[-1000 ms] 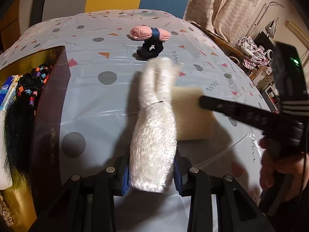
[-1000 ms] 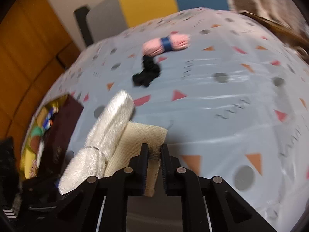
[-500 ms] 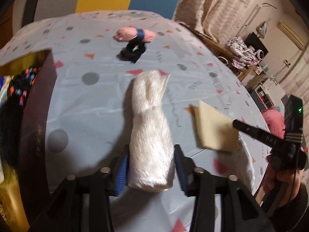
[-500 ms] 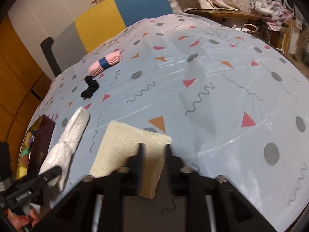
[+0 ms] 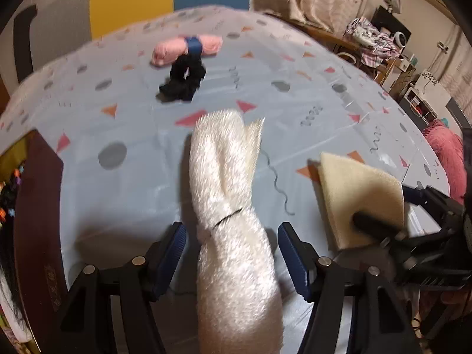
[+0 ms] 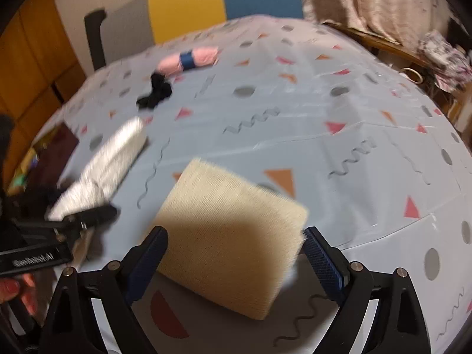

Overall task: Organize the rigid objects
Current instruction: 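Grasp the beige mesh cloth with the right tool while the left tool holds the towel, then carry the white towel into the gold tray with the left tool and release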

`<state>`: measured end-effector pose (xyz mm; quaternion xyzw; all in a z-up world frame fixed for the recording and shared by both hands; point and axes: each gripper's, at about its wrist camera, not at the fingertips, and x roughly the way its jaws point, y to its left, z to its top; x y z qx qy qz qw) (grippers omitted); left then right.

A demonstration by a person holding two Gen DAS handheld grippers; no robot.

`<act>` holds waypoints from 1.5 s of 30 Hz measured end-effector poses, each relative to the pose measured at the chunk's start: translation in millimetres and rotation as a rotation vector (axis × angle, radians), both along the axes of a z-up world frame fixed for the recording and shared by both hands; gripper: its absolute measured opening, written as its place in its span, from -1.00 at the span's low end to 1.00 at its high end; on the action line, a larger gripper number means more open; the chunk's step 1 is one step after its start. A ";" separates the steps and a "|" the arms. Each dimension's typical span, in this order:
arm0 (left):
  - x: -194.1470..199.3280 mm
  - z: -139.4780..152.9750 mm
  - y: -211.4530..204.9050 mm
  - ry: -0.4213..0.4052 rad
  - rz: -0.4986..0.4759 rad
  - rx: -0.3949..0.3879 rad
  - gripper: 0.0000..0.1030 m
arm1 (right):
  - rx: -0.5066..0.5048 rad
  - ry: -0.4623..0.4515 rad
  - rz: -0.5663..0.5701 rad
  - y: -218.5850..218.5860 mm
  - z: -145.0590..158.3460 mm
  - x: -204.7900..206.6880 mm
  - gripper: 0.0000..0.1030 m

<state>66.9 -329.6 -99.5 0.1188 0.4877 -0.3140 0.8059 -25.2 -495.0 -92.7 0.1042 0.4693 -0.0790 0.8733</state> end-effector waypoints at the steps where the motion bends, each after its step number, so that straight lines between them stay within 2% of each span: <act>1: -1.2 -0.7 -0.3 0.001 -0.006 -0.002 0.03 | -0.034 -0.005 0.008 5.1 -0.7 -1.1 0.82; 2: -2.3 -0.6 -0.1 -0.007 -0.007 0.003 -0.17 | -0.053 -0.009 0.016 8.9 -1.8 -1.9 0.81; 3: -3.4 0.0 0.8 -0.011 -0.009 0.005 -0.22 | -0.065 -0.017 0.015 11.7 -2.5 -3.5 0.76; 5: -4.8 1.8 5.7 0.002 -0.004 -0.019 -0.27 | -0.068 -0.041 0.003 13.1 -1.4 -7.4 0.36; 7: -7.0 4.1 12.5 0.014 0.014 -0.041 -0.28 | -0.040 -0.057 0.008 14.1 1.7 -10.1 0.08; 11: -15.4 11.2 23.3 0.032 0.026 -0.090 -0.30 | -0.015 -0.083 -0.004 20.2 4.2 -16.0 -0.29; 14: -24.2 22.9 33.8 0.027 0.024 -0.130 -0.30 | 0.022 -0.106 -0.035 23.0 2.2 -18.9 -0.35; 21: -39.9 56.2 69.6 -0.021 0.044 -0.194 -0.30 | 0.118 -0.138 -0.126 20.0 -0.7 -31.4 -0.35; 28: -39.1 77.8 124.3 -0.071 0.136 -0.216 -0.30 | 0.111 -0.144 -0.159 23.1 -1.6 -31.8 -0.35; 33: -32.7 78.5 169.0 -0.076 0.224 -0.221 -0.30 | 0.108 -0.139 -0.169 23.0 -1.6 -30.7 -0.35; 41: -24.0 53.5 221.1 -0.028 0.321 -0.216 -0.30 | 0.090 -0.127 -0.185 25.9 -1.3 -28.7 -0.35; 43: -22.5 47.7 225.3 -0.011 0.321 -0.227 -0.23 | 0.082 -0.124 -0.186 26.5 -1.4 -27.9 -0.35; 45: -21.4 46.3 227.3 0.001 0.308 -0.250 0.01 | 0.071 -0.120 -0.183 27.6 -1.3 -26.7 -0.35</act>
